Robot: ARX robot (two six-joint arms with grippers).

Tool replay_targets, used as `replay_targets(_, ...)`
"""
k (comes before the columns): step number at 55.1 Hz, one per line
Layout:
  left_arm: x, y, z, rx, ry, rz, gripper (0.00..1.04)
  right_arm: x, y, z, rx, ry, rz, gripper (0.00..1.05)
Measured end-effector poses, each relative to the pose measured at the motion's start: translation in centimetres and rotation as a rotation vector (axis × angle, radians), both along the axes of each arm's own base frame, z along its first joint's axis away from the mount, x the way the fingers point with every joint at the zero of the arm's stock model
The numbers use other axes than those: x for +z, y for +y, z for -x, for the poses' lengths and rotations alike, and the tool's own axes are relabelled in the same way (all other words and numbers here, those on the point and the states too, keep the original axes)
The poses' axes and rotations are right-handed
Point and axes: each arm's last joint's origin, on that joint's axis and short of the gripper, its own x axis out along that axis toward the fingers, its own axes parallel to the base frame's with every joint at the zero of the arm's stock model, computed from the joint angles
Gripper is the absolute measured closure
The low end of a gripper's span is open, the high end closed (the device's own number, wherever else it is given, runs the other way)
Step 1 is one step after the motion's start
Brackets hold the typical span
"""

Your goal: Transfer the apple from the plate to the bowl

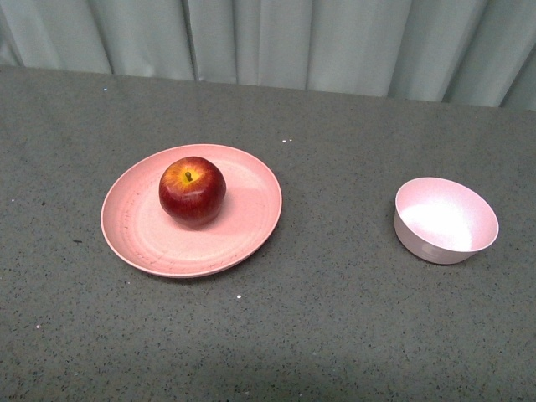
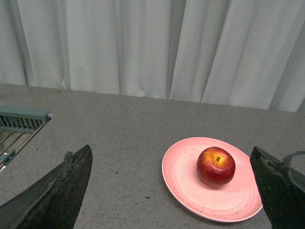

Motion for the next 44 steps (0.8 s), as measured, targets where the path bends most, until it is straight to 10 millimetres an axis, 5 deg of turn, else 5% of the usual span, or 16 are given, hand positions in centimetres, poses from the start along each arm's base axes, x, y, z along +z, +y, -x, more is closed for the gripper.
replay_targets(44, 0.0, 0.0, 0.0, 0.0, 0.0, 0.0, 0.07, 0.0, 0.0, 0.0, 0.0, 0.0, 0.0, 0.09)
